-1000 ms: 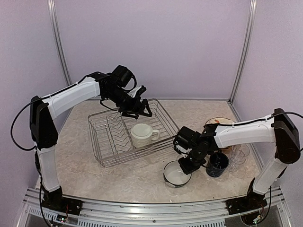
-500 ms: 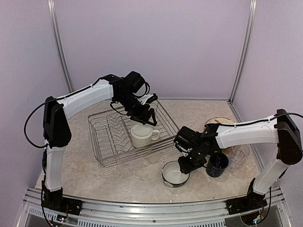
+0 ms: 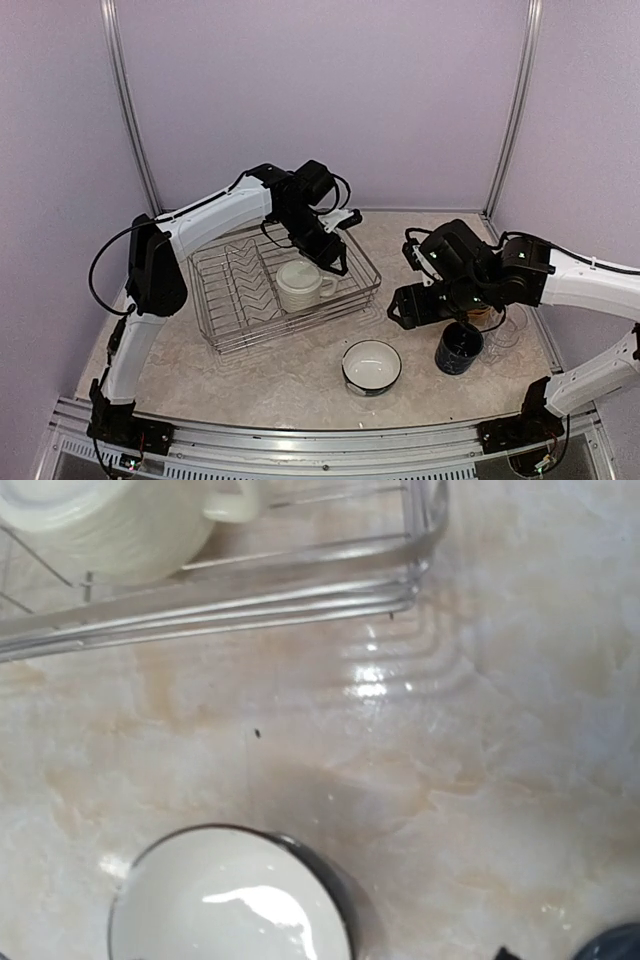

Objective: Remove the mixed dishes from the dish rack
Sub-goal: Grab the cup from the dish rack.

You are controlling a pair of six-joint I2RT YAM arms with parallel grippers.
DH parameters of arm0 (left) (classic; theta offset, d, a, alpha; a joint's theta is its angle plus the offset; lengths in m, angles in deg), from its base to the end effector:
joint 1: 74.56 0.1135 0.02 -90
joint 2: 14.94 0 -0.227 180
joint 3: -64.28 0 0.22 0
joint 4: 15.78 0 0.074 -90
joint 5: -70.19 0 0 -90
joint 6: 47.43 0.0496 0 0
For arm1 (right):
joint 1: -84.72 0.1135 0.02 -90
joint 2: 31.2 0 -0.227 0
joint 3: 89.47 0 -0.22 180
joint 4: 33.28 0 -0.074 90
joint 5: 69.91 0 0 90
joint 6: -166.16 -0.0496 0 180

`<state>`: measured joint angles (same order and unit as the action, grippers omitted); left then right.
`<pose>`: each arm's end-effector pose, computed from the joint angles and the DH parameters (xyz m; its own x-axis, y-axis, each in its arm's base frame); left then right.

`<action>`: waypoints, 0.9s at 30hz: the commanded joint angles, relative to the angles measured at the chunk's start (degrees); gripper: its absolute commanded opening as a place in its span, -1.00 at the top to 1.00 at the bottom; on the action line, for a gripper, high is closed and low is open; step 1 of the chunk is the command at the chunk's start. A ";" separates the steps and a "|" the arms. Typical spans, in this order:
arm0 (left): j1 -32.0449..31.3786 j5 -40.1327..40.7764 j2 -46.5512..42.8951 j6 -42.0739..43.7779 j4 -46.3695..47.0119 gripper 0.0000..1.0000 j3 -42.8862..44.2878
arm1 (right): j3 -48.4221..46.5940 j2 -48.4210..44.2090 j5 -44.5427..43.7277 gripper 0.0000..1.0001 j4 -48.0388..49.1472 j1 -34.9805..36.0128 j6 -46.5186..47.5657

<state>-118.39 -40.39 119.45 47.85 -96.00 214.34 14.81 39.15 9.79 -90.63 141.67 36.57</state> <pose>0.3071 -0.3189 0.2264 -0.5789 0.6752 -0.4571 0.8140 0.5108 -0.2765 0.1374 0.1949 0.2511 -0.8184 -0.1081 -0.5644 -0.3154 0.9055 0.2840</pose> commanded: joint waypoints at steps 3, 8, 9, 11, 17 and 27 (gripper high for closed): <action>-2.09 6.17 4.72 7.50 -4.81 -0.09 4.18 | 2.39 -0.92 -1.21 -0.43 -0.64 0.17 -2.01; -2.22 10.98 6.63 8.50 -5.54 -0.14 4.90 | 3.16 -1.44 -0.98 -0.42 0.55 0.18 -2.05; -2.22 11.21 6.95 8.95 -5.92 -0.15 5.16 | 3.28 -1.40 -0.81 -0.43 0.90 0.18 -2.01; -2.41 11.31 7.51 9.99 -6.81 -0.15 5.33 | 3.30 -1.20 -0.61 -0.43 1.29 0.20 -1.89; -3.10 14.86 9.57 12.90 -8.99 -0.08 6.08 | 3.62 -0.81 -0.67 -0.42 1.95 0.17 -1.78; -3.19 20.37 10.80 16.16 -12.26 -0.20 6.18 | 4.44 -1.29 -0.52 -0.41 2.91 0.18 -2.18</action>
<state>-121.83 -23.78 127.38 62.25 -100.33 220.49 18.53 38.84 9.55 -88.38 141.67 34.82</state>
